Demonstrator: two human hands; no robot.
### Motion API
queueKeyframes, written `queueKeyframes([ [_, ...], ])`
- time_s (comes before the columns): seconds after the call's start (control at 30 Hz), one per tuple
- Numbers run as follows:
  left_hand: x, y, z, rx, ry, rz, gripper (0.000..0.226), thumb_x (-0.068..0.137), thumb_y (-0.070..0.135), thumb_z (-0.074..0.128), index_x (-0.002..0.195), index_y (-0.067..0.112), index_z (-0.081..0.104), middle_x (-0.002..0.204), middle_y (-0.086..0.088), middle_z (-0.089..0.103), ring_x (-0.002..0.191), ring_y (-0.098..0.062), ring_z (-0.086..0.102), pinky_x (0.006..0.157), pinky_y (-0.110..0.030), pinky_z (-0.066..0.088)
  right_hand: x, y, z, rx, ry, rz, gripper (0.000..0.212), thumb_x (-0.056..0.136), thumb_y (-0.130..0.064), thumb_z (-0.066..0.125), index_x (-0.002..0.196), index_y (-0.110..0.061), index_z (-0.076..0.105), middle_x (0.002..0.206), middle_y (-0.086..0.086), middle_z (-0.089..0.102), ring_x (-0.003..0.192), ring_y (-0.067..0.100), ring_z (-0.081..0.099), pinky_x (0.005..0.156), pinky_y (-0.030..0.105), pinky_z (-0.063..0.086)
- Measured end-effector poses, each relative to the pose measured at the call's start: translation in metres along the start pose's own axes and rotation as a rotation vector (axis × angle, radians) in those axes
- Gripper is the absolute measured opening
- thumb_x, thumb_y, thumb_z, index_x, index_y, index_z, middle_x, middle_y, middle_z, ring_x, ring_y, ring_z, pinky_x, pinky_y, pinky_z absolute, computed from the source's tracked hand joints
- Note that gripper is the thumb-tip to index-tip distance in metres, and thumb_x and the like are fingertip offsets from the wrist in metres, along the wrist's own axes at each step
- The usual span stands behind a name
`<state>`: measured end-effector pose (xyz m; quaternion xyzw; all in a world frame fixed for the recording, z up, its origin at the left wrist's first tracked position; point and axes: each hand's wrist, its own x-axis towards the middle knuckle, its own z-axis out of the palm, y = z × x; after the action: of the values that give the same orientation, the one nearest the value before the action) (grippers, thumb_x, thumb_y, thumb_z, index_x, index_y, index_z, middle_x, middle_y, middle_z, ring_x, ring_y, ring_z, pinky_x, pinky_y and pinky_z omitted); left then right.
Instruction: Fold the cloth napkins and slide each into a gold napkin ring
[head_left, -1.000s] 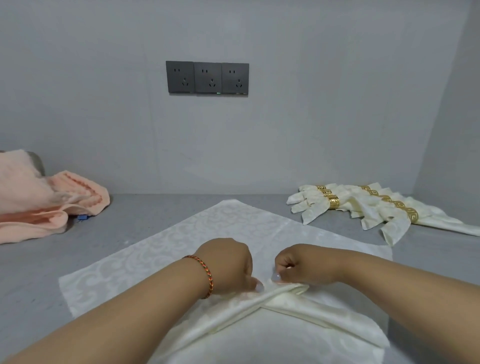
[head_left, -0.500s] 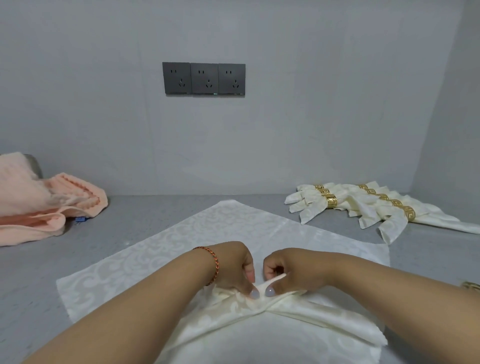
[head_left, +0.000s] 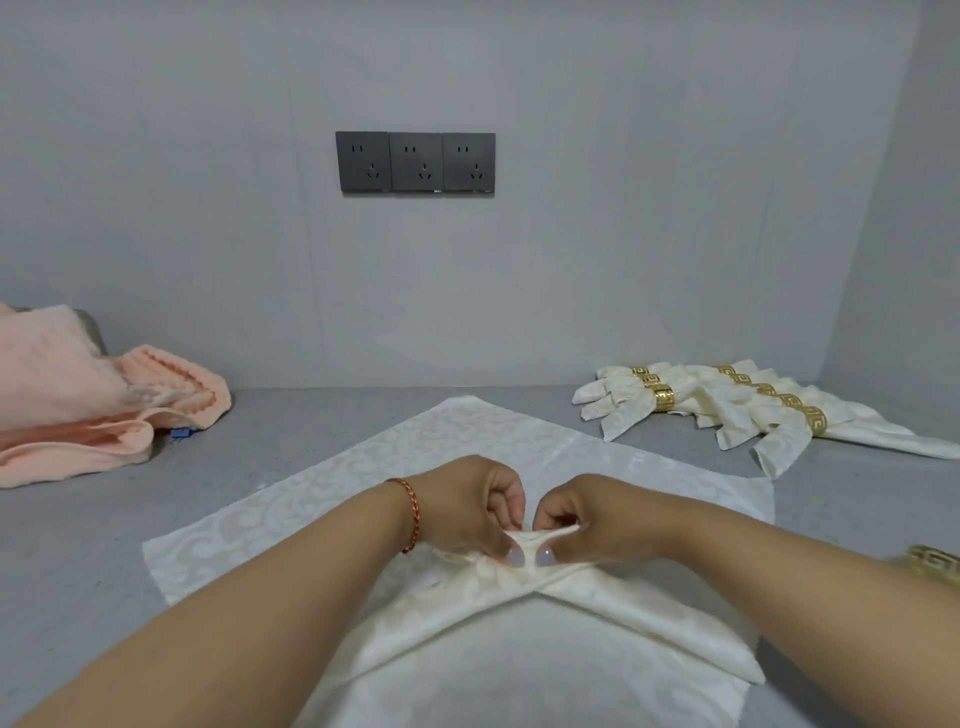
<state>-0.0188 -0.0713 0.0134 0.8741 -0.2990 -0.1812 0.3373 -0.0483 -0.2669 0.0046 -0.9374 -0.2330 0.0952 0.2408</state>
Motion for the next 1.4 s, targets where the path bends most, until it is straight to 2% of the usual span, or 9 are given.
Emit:
queueKeyframes([
  [0.3, -0.017, 0.051, -0.037, 0.169, -0.048, 0.119, 0.015, 0.089, 0.008, 0.065, 0.09, 0.021, 0.073, 0.052, 0.012, 0.044, 0.046, -0.004, 0.038, 0.051, -0.013, 0.033, -0.008, -0.018, -0.05, 0.07, 0.064, -0.024, 0.01, 0.088, -0.023, 0.069, 0.083, -0.015, 0.068, 0.064, -0.008, 0.048, 0.057, 0.005, 0.04, 0.055, 0.017, 0.032],
  [0.5, -0.018, 0.069, -0.031, 0.267, -0.044, 0.157, 0.02, 0.078, 0.012, 0.078, 0.09, 0.027, 0.076, 0.05, 0.009, 0.035, 0.048, -0.008, 0.031, 0.047, -0.016, 0.027, -0.021, -0.022, -0.061, 0.074, 0.051, 0.001, 0.022, 0.088, -0.028, 0.068, 0.087, -0.006, 0.067, 0.073, 0.002, 0.047, 0.066, 0.013, 0.038, 0.056, 0.021, 0.03],
  [0.6, -0.014, 0.072, -0.027, 0.277, -0.036, 0.177, 0.021, 0.077, 0.013, 0.079, 0.09, 0.03, 0.077, 0.065, -0.005, 0.035, 0.056, -0.014, 0.03, 0.05, -0.022, 0.026, -0.03, -0.017, -0.062, 0.103, 0.045, 0.016, 0.022, 0.088, -0.028, 0.069, 0.086, -0.007, 0.068, 0.071, 0.001, 0.046, 0.065, 0.014, 0.038, 0.058, 0.025, 0.03],
  [0.77, -0.004, 0.083, -0.012, 0.282, -0.029, 0.181, 0.02, 0.077, 0.016, 0.079, 0.088, 0.034, 0.078, 0.053, 0.003, 0.032, 0.054, -0.015, 0.029, 0.05, -0.021, 0.026, -0.048, -0.006, -0.065, 0.104, 0.06, 0.081, 0.016, 0.086, -0.029, 0.07, 0.08, -0.015, 0.068, 0.06, -0.007, 0.047, 0.054, 0.005, 0.038, 0.054, 0.017, 0.031],
  [0.87, 0.005, 0.086, -0.004, 0.232, -0.024, 0.197, 0.024, 0.076, 0.012, 0.079, 0.082, 0.035, 0.078, 0.055, -0.001, 0.032, 0.055, -0.018, 0.028, 0.051, -0.022, 0.026, -0.062, 0.007, -0.071, 0.164, 0.125, 0.128, 0.037, 0.087, -0.042, 0.067, 0.092, -0.006, 0.069, 0.072, 0.002, 0.056, 0.065, 0.008, 0.048, 0.064, 0.02, 0.04],
  [0.93, 0.011, 0.087, 0.0, 0.191, -0.019, 0.203, 0.026, 0.076, 0.01, 0.08, 0.08, 0.035, 0.078, 0.055, 0.001, 0.029, 0.054, -0.016, 0.026, 0.051, -0.023, 0.024, -0.077, 0.024, -0.082, 0.181, 0.246, 0.208, 0.04, 0.089, -0.046, 0.061, 0.098, -0.008, 0.07, 0.085, 0.003, 0.067, 0.076, 0.007, 0.056, 0.078, 0.025, 0.046],
  [1.07, 0.023, 0.089, 0.009, 0.176, -0.027, 0.197, 0.024, 0.076, 0.007, 0.079, 0.084, 0.03, 0.079, 0.049, 0.006, 0.026, 0.048, -0.012, 0.025, 0.047, -0.02, 0.023, -0.12, 0.069, -0.112, -0.064, 0.375, 0.475, 0.025, 0.088, -0.041, 0.063, 0.081, -0.019, 0.069, 0.082, -0.004, 0.071, 0.076, 0.009, 0.06, 0.07, 0.023, 0.044],
  [1.23, 0.035, 0.089, 0.022, 0.166, -0.043, 0.203, 0.025, 0.077, 0.009, 0.079, 0.085, 0.033, 0.079, 0.049, 0.006, 0.029, 0.051, -0.013, 0.027, 0.048, -0.019, 0.026, -0.156, 0.102, -0.113, -0.531, 0.091, 0.881, 0.041, 0.092, -0.044, 0.054, 0.118, -0.013, 0.062, 0.115, 0.002, 0.063, 0.101, 0.019, 0.058, 0.078, 0.024, 0.042],
  [1.4, 0.038, 0.087, 0.026, 0.147, -0.034, 0.199, 0.026, 0.077, 0.007, 0.079, 0.085, 0.032, 0.078, 0.049, 0.007, 0.032, 0.049, -0.012, 0.028, 0.048, -0.018, 0.027, -0.161, 0.109, -0.099, -0.384, -0.024, 1.132, 0.055, 0.092, -0.043, 0.054, 0.136, -0.012, 0.044, 0.126, 0.007, 0.053, 0.078, 0.019, 0.066, 0.059, 0.022, 0.051],
])
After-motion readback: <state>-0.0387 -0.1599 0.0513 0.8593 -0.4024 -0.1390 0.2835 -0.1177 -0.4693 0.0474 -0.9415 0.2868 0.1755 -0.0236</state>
